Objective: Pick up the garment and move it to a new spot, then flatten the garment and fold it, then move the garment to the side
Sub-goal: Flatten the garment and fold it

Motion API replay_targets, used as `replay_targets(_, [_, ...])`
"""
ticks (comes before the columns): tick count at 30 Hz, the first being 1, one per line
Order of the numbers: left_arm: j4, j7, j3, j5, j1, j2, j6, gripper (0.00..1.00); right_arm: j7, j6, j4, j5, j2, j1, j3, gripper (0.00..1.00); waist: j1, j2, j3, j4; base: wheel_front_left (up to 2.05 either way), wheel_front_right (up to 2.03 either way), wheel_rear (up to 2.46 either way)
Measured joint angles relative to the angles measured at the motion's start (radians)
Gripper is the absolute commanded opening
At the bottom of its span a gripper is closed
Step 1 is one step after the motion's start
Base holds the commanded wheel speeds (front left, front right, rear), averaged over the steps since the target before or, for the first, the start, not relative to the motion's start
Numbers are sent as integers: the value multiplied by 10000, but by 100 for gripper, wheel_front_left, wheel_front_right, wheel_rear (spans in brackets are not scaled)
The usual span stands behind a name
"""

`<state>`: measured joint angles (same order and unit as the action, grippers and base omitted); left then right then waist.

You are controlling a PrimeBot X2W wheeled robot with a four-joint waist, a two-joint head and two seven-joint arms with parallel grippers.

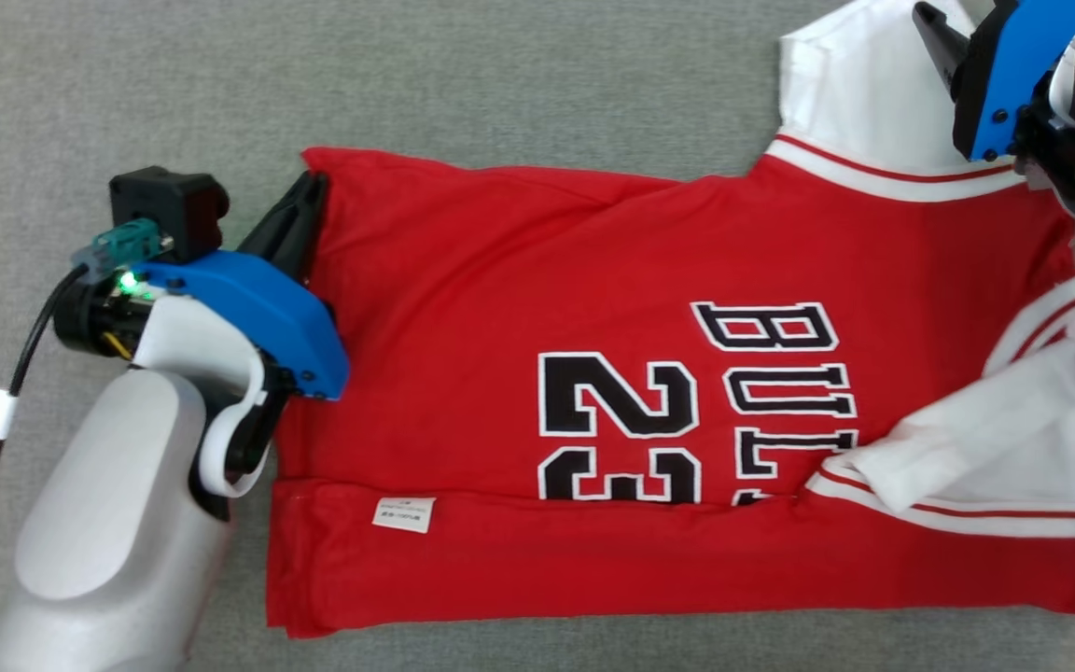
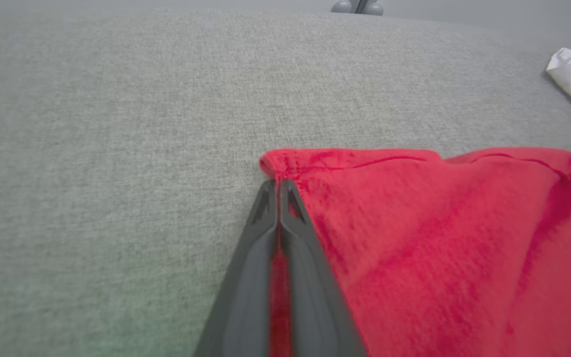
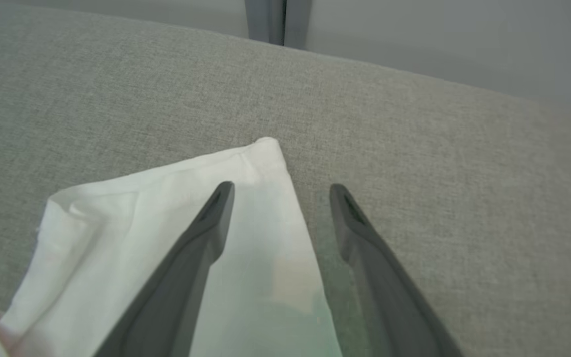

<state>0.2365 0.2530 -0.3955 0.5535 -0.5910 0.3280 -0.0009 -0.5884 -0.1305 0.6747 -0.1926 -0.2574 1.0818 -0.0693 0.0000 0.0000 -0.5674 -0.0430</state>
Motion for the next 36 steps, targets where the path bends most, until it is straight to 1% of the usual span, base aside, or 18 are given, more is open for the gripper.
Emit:
replay_targets(5, [138,-222,-228,-42,-354,-399,-121,0,-79,0,535,161,-221,239,-102,100,0,0,-246,-422,0,0,0])
replay_targets(6, [176,-278,-257,-46,-407,-462,-142,0,-94,0,583,169,-245,302,-102,47,0,0,-296,-474,0,0,0])
replay_targets(7, [207,-362,-255,-42,-454,-500,-159,0,-54,0,602,242,-282,392,-117,0,0,0,-343,-511,0,0,0])
replay_targets(13, [545,-1095,148,184,-476,-621,-8,0,696,-2,679,46,-121,475,151,0,1,0,-347,-424,0,0,0])
replay_targets(17, [644,-1668,466,387,-204,-639,13,0,1162,-2,439,-447,-178,353,125,0,1,0,-105,-270,0,0,0])
replay_targets(21, [717,-2069,727,579,112,-606,46,0,1718,-2,-69,-1120,-391,-177,75,0,1,0,256,-117,0,0,0])
replay_targets(22, [727,-2196,849,685,324,-594,63,0,1923,-2,-374,-1432,-491,-544,73,0,1,0,466,-39,0,0,0])
replay_targets(28, [650,-2491,1022,991,1075,-520,79,0,2504,-2,-1590,-2266,-719,-1922,447,0,0,0,1188,179,0,0,0])
replay_targets(32, [564,-2673,1127,1164,1647,-493,38,0,2456,-2,-2581,-2715,-803,-3205,660,0,0,0,1681,299,0,0,0])
replay_targets(36, [441,-2775,1193,1381,2316,-489,0,0,2113,0,-3697,-3032,-798,-4775,1007,0,-2,0,2151,415,0,0,0])
